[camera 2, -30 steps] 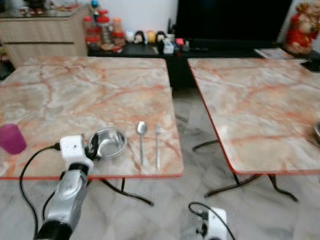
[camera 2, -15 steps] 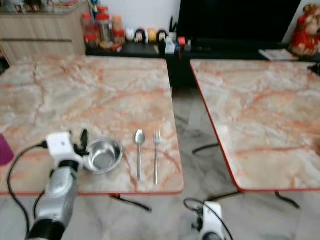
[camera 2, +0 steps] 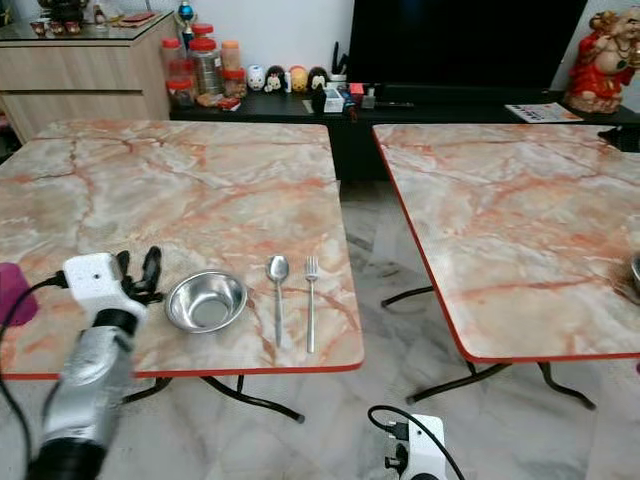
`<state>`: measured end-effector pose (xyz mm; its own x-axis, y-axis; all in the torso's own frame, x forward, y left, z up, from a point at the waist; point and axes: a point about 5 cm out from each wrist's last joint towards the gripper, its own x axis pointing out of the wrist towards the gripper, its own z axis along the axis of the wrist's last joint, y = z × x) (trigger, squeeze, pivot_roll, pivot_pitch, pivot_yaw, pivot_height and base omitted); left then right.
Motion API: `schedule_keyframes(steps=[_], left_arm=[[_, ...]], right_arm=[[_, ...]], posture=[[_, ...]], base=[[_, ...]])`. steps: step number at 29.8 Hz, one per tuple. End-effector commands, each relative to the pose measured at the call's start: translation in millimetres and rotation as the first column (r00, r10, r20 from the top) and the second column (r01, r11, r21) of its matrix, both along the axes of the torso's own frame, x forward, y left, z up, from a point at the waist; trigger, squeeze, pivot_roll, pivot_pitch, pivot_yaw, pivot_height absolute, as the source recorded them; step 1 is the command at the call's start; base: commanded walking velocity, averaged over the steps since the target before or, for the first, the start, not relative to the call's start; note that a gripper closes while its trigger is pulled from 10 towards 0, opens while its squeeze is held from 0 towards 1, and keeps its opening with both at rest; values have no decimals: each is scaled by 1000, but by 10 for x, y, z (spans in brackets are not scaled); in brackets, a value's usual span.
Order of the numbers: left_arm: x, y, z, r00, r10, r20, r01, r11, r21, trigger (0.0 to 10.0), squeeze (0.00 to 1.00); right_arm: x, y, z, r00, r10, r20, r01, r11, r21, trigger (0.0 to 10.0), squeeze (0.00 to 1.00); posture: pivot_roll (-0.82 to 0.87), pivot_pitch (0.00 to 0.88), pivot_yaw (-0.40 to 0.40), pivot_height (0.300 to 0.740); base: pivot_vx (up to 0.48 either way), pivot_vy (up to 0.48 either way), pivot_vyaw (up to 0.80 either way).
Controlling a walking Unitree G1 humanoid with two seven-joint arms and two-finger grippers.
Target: Setting the table
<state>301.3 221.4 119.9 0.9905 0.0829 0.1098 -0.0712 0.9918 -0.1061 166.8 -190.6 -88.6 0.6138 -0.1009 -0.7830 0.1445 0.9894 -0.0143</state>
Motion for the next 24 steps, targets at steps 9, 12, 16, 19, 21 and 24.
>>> schedule_keyframes(steps=[9, 12, 16, 19, 21, 24], left_arm=[[31, -134, -149, 981, -99, -167, 102, 995, 7, 10000, 0], [15, -229, -172, 967, -159, -197, 158, 987, -19, 10000, 0], [-18, -341, -216, 943, -235, -236, 238, 971, -15, 10000, 0], [-8, -344, -164, 951, -230, -206, 237, 972, 6, 10000, 1000], [-2, -337, -157, 951, -229, -210, 235, 972, 7, 10000, 1000], [7, -313, -141, 953, -210, -220, 219, 976, 18, 10000, 1000]], right_arm=[[35, 38, 9, 1000, 11, 2, -11, 1000, 4, 10000, 0], [27, 28, 6, 1000, 10, -1, -10, 1000, 2, 10000, 0], [13, 20, 1, 1000, 12, -4, -12, 1000, 1, 10000, 0], [21, 19, 5, 1000, 13, -2, -13, 1000, 1, 10000, 0], [25, 20, 6, 1000, 13, 0, -13, 1000, 1, 10000, 0], [31, 18, 9, 1000, 12, 1, -12, 1000, 1, 10000, 0]], posture=[[34, 0, -21, 740], [37, 0, -21, 740], [39, 0, -23, 740], [41, 0, -26, 740], [41, 0, -27, 740], [44, 0, -29, 740]], base=[[0, 0, 0], [0, 0, 0], [0, 0, 0], [0, 0, 0], [0, 0, 0], [0, 0, 0]])
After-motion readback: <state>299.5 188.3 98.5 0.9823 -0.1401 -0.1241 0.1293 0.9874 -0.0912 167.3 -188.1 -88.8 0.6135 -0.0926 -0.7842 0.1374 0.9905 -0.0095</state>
